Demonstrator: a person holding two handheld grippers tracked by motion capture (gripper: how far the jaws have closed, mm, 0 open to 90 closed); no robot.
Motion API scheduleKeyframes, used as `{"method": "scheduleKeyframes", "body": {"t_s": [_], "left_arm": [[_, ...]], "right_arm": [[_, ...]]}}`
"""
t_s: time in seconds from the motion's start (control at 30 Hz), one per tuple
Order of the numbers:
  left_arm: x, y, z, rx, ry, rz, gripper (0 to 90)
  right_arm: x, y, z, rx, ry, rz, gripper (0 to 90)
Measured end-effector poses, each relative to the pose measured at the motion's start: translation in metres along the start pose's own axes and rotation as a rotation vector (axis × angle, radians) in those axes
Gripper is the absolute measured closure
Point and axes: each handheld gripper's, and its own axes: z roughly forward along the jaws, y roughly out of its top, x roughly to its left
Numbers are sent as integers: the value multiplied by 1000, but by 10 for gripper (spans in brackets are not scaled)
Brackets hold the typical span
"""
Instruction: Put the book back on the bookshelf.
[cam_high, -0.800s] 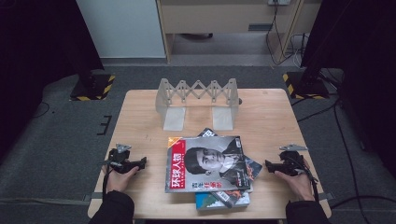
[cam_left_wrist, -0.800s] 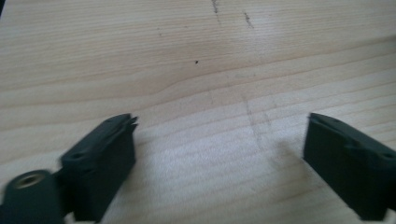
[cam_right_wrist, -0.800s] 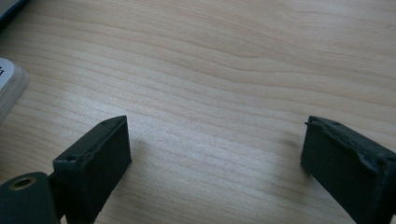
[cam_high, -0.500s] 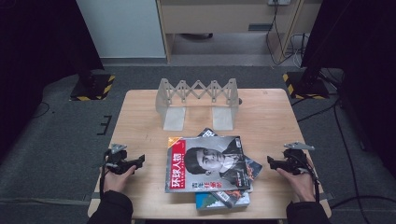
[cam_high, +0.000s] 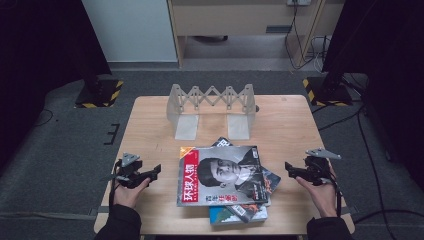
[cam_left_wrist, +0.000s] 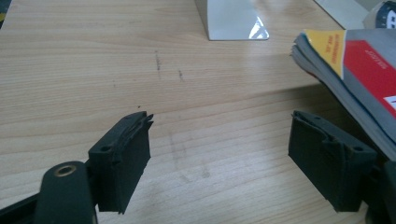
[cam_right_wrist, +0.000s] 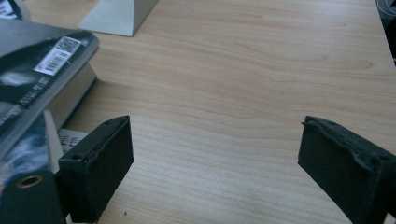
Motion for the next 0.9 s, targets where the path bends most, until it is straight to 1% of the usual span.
{"method": "scheduleKeyframes", "body": {"t_s": [0.07,0.1,0.17,0.23,0.33,0.37,0.4,0.5,0.6,0.7,0.8,0.9], "left_arm": [[-2,0,-1,-10,2,8,185],[-3,1,-1,-16,-6,13,186],[-6,2,-3,-8,-5,4,179],[-9,2,-4,-17,-32,1,179],[-15,2,-4,-18,-56,9,182],[-17,2,-5,-21,-65,8,187],[-19,2,-6,-27,-86,1,196],[-26,2,-7,-33,-124,-1,224],[-32,2,-8,-29,-142,12,247],[-35,3,-10,-36,-163,4,273],[-36,3,-11,-40,-179,-4,288],[-40,2,-13,-34,-194,-3,299]], "right_arm": [[2,3,-3,-14,1,-4,100],[3,4,-5,-18,5,-3,100],[7,7,-8,-36,12,-7,100],[11,9,-10,-42,24,-6,98],[18,12,-11,-42,34,-16,96],[20,13,-12,-45,38,-26,97],[22,14,-13,-47,42,-24,97],[27,16,-15,-57,51,-27,100],[31,19,-17,-62,58,-39,104],[36,20,-17,-66,76,-34,107],[41,21,-17,-61,91,-39,113],[46,21,-16,-56,106,-43,116]]}}
